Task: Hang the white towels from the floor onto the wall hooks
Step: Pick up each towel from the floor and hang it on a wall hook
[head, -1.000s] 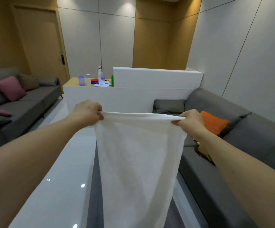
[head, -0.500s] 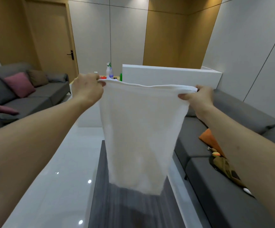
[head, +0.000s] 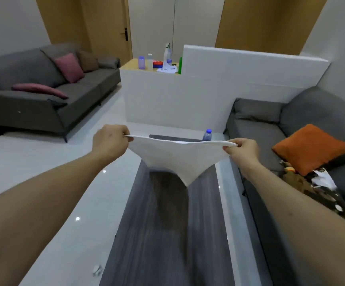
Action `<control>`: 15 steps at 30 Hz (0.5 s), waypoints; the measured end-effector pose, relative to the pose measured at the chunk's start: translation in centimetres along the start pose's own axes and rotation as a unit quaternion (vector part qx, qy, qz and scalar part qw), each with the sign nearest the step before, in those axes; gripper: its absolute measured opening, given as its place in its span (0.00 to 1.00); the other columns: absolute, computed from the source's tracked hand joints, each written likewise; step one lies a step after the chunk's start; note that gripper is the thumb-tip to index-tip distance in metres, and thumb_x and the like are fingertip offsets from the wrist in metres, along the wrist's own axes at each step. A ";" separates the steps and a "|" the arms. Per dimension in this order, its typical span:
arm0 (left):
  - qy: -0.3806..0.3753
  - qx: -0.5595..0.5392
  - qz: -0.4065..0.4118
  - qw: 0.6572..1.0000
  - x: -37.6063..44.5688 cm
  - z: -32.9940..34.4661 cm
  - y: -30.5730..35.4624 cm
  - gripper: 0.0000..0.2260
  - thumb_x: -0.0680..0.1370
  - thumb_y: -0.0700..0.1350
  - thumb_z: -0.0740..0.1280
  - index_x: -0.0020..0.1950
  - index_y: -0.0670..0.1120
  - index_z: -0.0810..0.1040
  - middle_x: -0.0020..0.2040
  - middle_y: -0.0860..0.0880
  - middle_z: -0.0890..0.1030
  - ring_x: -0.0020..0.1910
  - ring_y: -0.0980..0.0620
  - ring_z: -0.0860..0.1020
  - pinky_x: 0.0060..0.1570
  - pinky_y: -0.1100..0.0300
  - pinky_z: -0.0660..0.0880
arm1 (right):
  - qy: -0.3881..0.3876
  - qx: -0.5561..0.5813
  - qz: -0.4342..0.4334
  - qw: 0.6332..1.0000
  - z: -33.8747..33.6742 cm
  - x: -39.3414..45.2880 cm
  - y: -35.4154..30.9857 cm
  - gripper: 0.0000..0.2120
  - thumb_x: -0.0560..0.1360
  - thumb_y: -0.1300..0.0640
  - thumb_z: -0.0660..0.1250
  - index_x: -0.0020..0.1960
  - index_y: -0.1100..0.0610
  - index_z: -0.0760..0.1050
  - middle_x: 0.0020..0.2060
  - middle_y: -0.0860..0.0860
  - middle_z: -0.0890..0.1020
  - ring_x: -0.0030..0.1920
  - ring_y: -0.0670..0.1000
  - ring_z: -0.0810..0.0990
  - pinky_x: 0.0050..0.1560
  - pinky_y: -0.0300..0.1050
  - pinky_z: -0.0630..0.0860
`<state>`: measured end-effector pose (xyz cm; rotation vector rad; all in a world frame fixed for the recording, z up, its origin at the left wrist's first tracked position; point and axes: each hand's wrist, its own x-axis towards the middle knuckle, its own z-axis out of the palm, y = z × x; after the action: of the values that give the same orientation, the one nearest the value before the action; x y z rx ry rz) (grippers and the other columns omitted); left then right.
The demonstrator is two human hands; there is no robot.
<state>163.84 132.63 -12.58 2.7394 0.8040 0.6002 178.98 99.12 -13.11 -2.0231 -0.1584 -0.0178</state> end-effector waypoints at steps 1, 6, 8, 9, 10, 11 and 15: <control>-0.013 0.008 -0.007 1.000 -2.2 0.9 -0.7 0.05 0.76 0.51 0.68 0.46 0.52 0.83 0.43 0.47 0.82 0.43 0.43 0.77 0.40 0.56 0.71 | -0.012 -0.008 0.011 1.000 0.1 -1.4 1.6 0.08 0.71 0.60 0.73 0.36 0.49 0.81 0.37 0.51 0.84 0.40 0.52 0.81 0.44 0.50 0.79; -0.152 0.058 -0.049 0.986 -14.3 5.2 -3.8 0.05 0.76 0.52 0.68 0.47 0.53 0.82 0.41 0.50 0.79 0.41 0.47 0.77 0.38 0.57 0.72 | -0.091 -0.057 0.091 0.990 0.7 -9.5 11.0 0.08 0.71 0.63 0.71 0.37 0.51 0.81 0.37 0.53 0.83 0.38 0.54 0.80 0.43 0.52 0.80; -0.232 0.087 -0.048 0.967 -18.4 7.0 -4.9 0.05 0.76 0.51 0.68 0.47 0.53 0.82 0.40 0.51 0.79 0.40 0.49 0.77 0.36 0.59 0.72 | -0.126 -0.083 0.132 0.980 1.2 -12.4 14.9 0.05 0.71 0.63 0.71 0.38 0.54 0.81 0.38 0.56 0.83 0.39 0.55 0.80 0.41 0.50 0.79; -0.275 0.102 -0.046 0.955 -20.2 7.8 -5.3 0.05 0.76 0.51 0.69 0.47 0.53 0.82 0.40 0.51 0.79 0.39 0.51 0.77 0.35 0.60 0.72 | -0.150 -0.098 0.154 0.972 1.4 -13.7 16.7 0.04 0.71 0.63 0.70 0.39 0.57 0.81 0.39 0.58 0.83 0.38 0.55 0.79 0.40 0.49 0.78; -0.315 0.114 -0.044 0.941 -21.7 8.6 -5.8 0.05 0.75 0.51 0.69 0.47 0.52 0.82 0.39 0.52 0.79 0.38 0.52 0.77 0.34 0.60 0.71 | -0.180 -0.115 0.175 0.961 1.5 -14.9 18.5 0.03 0.71 0.64 0.70 0.40 0.59 0.81 0.40 0.59 0.83 0.38 0.55 0.79 0.39 0.48 0.77; -0.350 0.124 -0.043 0.927 -23.1 9.3 -6.3 0.04 0.74 0.51 0.70 0.46 0.52 0.81 0.39 0.52 0.78 0.38 0.53 0.77 0.33 0.61 0.69 | -0.215 -0.134 0.197 0.947 1.7 -16.1 20.1 0.02 0.72 0.65 0.70 0.41 0.62 0.82 0.40 0.59 0.82 0.37 0.55 0.79 0.38 0.47 0.77; -0.446 0.131 -0.051 0.884 -26.4 12.2 -8.3 0.07 0.73 0.52 0.72 0.45 0.50 0.81 0.39 0.52 0.79 0.36 0.54 0.78 0.32 0.63 0.73 | -0.305 -0.200 0.257 0.895 2.1 -19.3 24.4 0.03 0.73 0.64 0.71 0.45 0.64 0.81 0.44 0.63 0.83 0.36 0.54 0.78 0.37 0.44 0.78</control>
<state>145.08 123.60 -34.57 2.6964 0.7832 -0.8137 162.62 88.39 -37.43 -2.3612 -0.0031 1.0017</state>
